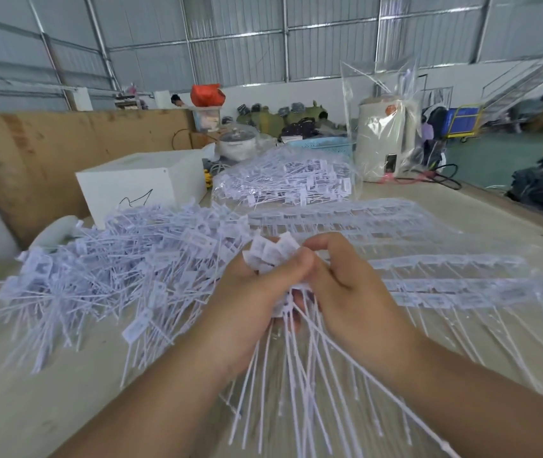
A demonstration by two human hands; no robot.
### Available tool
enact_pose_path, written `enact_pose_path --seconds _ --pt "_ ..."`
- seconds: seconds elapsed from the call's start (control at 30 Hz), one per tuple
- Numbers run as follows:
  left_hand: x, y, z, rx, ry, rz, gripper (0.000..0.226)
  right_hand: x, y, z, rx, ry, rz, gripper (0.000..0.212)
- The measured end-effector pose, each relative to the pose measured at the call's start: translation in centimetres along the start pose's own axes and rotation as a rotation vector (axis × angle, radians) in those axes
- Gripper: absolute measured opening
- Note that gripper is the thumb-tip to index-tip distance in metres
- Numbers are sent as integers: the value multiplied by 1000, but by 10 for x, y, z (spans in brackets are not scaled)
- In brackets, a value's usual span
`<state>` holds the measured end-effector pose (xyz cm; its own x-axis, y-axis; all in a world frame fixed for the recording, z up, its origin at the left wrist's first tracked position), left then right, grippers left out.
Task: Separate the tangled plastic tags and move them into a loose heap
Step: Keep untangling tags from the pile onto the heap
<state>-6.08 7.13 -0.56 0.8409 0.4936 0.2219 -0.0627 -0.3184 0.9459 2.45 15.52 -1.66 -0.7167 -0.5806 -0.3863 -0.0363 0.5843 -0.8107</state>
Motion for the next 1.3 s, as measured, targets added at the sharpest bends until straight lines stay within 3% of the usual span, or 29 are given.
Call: enact_pose_path --seconds 0.2,0.37,0.5,0.63,0.83,1.03,1.17,1.3 --pt "-5 -3 -2 -18 -60 81 43 3 -2 -2 16 0 -136 29" --pt "-4 -1 -3 39 -111 71 31 1 0 -2 81 9 -178 35" --pt "-6 2 -7 130 -35 27 27 5 -6 1 116 -59 -268 42" --pt "-7 2 -10 209 64 -41 23 6 -6 -2 60 -37 -224 27" --pt "-7 -3 -5 40 88 127 26 4 -8 -2 44 -46 -169 38" --pt "-7 -1 -4 -34 16 121 29 5 -9 1 -8 -148 -135 34" --pt "-8 -2 -4 -154 -84 300 24 8 -11 4 -30 -173 -225 35" --pt "-4 0 -5 -59 -116 300 19 6 -15 4 -12 -122 -333 31"
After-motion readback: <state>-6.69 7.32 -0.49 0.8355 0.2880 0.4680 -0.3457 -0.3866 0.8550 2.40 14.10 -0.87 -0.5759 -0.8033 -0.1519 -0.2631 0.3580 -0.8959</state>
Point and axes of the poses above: each hand's wrist, its own z-axis away from the middle knuckle, its own x-axis out of the palm, y = z × x, the point moved 4 cm from there along -z, towards the middle knuckle, and after that the axes turned 7 degrees about z, right-handed, at the moved point
